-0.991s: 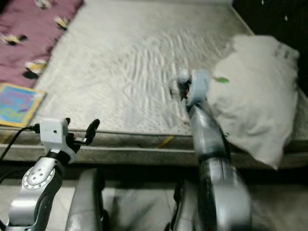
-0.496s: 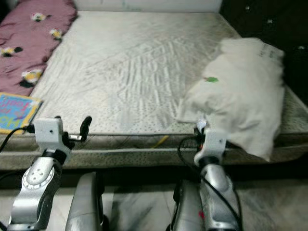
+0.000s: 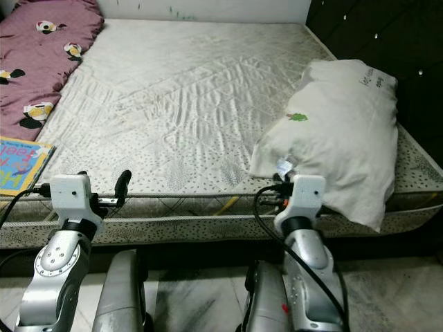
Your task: Clean up the room
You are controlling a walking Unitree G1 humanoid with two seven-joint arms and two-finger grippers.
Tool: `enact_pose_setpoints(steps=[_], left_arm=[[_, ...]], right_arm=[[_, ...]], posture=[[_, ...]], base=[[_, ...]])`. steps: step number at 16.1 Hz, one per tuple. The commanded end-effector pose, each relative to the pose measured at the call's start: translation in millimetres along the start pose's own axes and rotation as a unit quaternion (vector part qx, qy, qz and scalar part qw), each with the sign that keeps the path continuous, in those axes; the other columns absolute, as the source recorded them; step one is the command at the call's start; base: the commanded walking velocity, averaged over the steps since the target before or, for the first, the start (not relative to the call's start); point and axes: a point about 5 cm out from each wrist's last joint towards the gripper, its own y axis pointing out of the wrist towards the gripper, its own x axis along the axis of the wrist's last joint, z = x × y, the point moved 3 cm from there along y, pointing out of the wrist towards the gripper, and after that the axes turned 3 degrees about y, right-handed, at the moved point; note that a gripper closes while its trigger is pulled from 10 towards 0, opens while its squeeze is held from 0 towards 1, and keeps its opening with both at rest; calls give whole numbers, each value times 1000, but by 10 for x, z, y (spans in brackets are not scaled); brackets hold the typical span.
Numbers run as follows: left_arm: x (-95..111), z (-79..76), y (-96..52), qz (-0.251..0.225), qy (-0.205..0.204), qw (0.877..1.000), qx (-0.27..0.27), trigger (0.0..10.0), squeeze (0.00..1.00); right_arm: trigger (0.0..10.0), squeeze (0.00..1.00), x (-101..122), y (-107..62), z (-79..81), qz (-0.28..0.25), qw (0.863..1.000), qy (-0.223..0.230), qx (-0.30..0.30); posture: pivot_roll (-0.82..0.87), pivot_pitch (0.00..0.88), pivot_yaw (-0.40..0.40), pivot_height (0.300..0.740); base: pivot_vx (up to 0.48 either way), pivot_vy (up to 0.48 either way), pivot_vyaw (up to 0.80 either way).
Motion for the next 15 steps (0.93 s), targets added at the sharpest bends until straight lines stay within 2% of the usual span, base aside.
enact_pose_setpoints(steps=[1, 6, 12, 15], left_arm=[[-30, 24, -4, 4, 6, 1000, 4, 10000, 0], [19, -27, 60, -3, 9, 1000, -11, 10000, 0], [38, -39, 119, -5, 3, 1000, -13, 10000, 0], [67, -130, 143, -9, 2, 1000, -28, 10000, 0]], right_arm=[[10000, 0, 32, -6, 4, -3, 1000, 4, 1], [10000, 0, 103, 57, 22, -12, 1000, 13, -1], [10000, 0, 78, 78, 2, -9, 1000, 16, -9], [10000, 0, 63, 96, -24, -6, 1000, 17, -17]], posture=[[-38, 0, -41, 550], [-45, 0, -33, 606], [-39, 0, -38, 668], [-35, 0, -41, 696]], base=[[0, 0, 0], [0, 0, 0], [0, 0, 0], [0, 0, 0]])
